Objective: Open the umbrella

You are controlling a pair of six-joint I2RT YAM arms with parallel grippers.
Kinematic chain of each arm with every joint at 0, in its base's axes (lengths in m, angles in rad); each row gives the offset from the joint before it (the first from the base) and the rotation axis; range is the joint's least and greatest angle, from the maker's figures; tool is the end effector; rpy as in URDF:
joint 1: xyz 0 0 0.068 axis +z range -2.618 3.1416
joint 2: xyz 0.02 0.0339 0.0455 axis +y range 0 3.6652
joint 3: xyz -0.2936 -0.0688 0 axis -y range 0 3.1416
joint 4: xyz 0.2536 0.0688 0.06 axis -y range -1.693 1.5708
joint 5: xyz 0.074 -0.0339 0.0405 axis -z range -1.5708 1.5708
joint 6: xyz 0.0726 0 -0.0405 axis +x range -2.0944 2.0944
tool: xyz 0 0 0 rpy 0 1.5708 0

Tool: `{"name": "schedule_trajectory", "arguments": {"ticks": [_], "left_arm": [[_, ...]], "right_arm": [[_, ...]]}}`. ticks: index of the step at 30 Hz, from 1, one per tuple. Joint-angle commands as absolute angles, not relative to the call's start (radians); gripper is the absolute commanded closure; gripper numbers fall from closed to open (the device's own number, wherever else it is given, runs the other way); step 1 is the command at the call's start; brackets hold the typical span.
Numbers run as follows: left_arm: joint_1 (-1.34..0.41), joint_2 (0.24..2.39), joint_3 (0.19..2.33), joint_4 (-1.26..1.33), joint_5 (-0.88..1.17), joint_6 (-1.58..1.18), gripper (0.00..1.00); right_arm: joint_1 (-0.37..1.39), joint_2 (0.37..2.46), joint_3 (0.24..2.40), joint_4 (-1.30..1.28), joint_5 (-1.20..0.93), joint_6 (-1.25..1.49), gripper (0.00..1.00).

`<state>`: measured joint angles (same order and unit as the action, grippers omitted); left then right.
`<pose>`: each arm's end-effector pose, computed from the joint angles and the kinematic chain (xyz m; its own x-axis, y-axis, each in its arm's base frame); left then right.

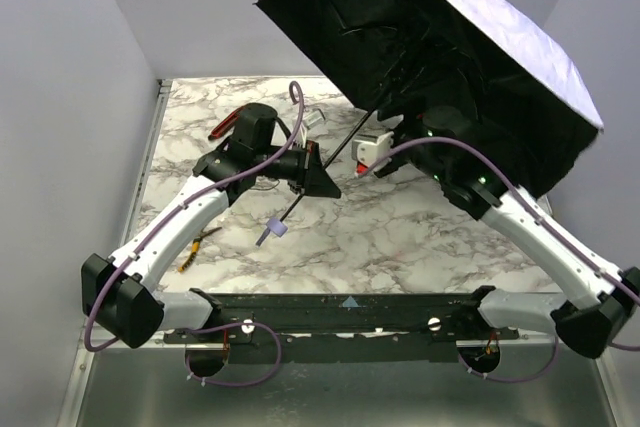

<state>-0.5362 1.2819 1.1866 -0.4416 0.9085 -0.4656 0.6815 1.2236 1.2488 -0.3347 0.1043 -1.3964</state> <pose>0.2256 -0.2007 0.3698 -0.7955 0.1516 -0.5867 0.6038 0.2803 -0.7462 0.2466 0.1903 0.4114 0.5001 -0.8555 -0.1340 -0.3283 -0.0441 -0.9435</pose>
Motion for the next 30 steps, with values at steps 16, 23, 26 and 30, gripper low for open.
{"name": "schedule_trajectory", "arguments": {"ticks": [16,23,26,30], "left_arm": [[-0.529,1.212,1.197,-0.363,0.955,-0.419,1.00],[-0.532,1.180,1.191,-0.423,0.960,-0.367,1.00],[-0.534,1.163,1.182,-0.450,0.966,-0.353,1.00],[-0.534,1.131,1.151,-0.484,0.960,-0.327,1.00]], "right_arm": [[0.690,1.080,0.923,0.296,-0.063,-1.640,0.15],[0.686,1.156,0.966,0.303,-0.068,-1.717,0.31],[0.678,1.184,0.973,0.319,-0.069,-1.740,0.41],[0.665,1.205,0.974,0.354,-0.071,-1.756,0.58]]}}
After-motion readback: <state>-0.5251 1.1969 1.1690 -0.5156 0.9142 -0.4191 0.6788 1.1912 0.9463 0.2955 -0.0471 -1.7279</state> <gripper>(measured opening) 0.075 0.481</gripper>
